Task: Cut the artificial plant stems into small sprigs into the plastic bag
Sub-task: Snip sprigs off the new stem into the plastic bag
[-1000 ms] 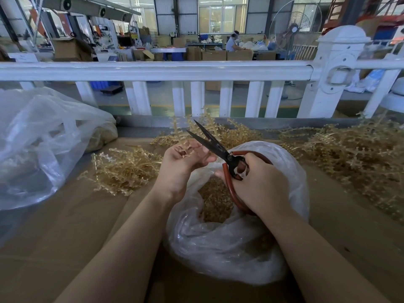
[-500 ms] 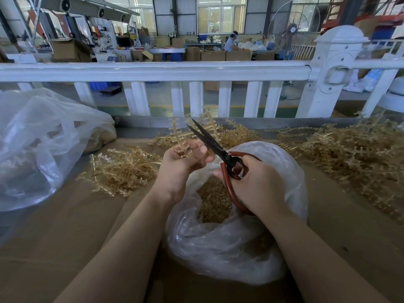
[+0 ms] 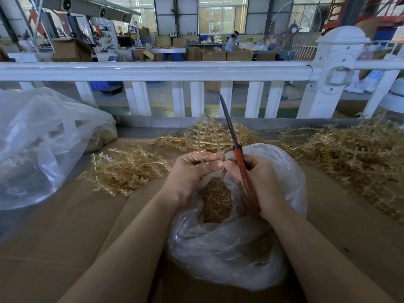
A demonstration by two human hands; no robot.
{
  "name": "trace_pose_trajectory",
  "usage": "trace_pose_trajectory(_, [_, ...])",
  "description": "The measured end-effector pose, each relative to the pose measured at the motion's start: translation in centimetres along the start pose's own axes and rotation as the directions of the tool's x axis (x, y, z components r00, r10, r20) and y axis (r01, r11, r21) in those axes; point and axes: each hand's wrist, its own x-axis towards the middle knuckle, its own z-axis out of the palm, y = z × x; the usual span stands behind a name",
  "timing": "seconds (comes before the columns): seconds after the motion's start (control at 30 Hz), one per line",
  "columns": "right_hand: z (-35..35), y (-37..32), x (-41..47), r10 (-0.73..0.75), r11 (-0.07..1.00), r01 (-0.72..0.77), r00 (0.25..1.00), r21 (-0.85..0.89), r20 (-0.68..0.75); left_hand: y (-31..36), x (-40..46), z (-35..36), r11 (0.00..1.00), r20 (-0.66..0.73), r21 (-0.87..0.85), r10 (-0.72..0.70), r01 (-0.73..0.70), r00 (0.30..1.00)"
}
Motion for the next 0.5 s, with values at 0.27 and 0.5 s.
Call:
trace_pose_trajectory(0.27, [-0.1,0.2,0.1,0.015,1.0,-0.015,0.999,-0.008,0.036,0.4,-0.2,-1.0,1.0,0.168,0.01,0.012,-0.014,0.986])
trace_pose_trajectory(0.5, [-0.1,0.6,0.3,-0.027,0.995,0.031,0.999,-0.094,0.042,0.8,0.0,-2.5,0.99,0.249,-0.085,-0.087,0.111,0.965])
